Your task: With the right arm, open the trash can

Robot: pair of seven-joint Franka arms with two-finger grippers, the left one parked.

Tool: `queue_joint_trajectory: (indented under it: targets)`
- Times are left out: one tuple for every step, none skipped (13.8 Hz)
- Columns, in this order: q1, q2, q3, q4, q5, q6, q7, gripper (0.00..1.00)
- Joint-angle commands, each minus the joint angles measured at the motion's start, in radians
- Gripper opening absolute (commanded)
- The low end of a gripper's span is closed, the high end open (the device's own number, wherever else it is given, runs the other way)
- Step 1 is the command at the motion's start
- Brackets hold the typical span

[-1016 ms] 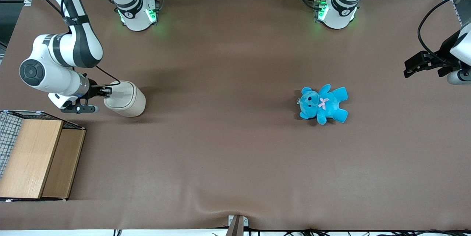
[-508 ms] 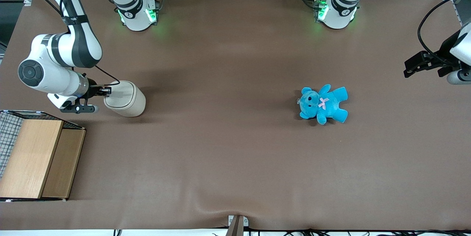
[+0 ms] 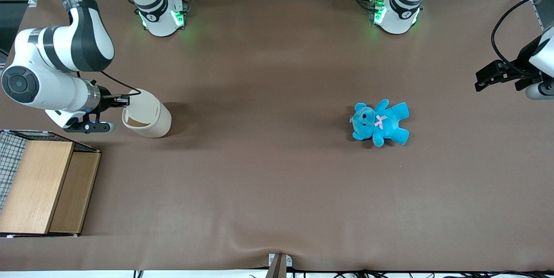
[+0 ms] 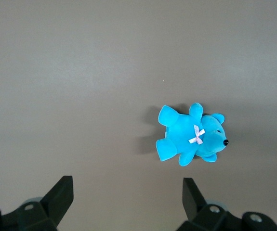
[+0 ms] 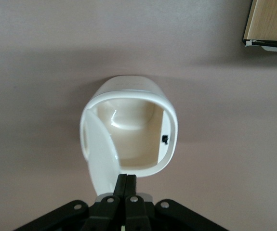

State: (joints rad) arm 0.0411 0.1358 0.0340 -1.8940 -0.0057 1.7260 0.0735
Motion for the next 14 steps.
queue_joint_trajectory:
  targets:
    - [0.02, -0.001, 0.001, 0.073, 0.012, -0.071, 0.028, 0.0]
    - [0.023, -0.002, 0.001, 0.097, 0.022, -0.083, 0.029, 0.15]
    - [0.023, 0.001, 0.001, 0.134, 0.026, -0.097, 0.028, 0.64]
    - [0.023, 0.005, 0.0, 0.172, 0.026, -0.104, 0.026, 1.0]
    - [0.02, 0.01, -0.002, 0.209, 0.026, -0.108, 0.016, 1.0]
    - [0.019, 0.013, -0.002, 0.246, 0.026, -0.112, 0.011, 1.0]
    - [0.02, 0.018, -0.003, 0.278, 0.026, -0.13, 0.011, 1.0]
    - [0.02, 0.022, -0.003, 0.309, 0.026, -0.138, 0.012, 1.0]
    - [0.02, 0.022, -0.003, 0.331, 0.024, -0.141, 0.012, 1.0]
    - [0.017, 0.027, -0.003, 0.354, 0.013, -0.149, 0.012, 1.0]
    - [0.008, 0.03, -0.003, 0.368, 0.019, -0.151, 0.011, 1.0]
    - [-0.001, 0.03, -0.008, 0.369, 0.026, -0.151, 0.011, 1.0]
    - [-0.027, 0.031, -0.008, 0.374, 0.026, -0.149, 0.0, 1.0]
    - [-0.039, 0.03, -0.008, 0.374, 0.023, -0.149, -0.027, 1.0]
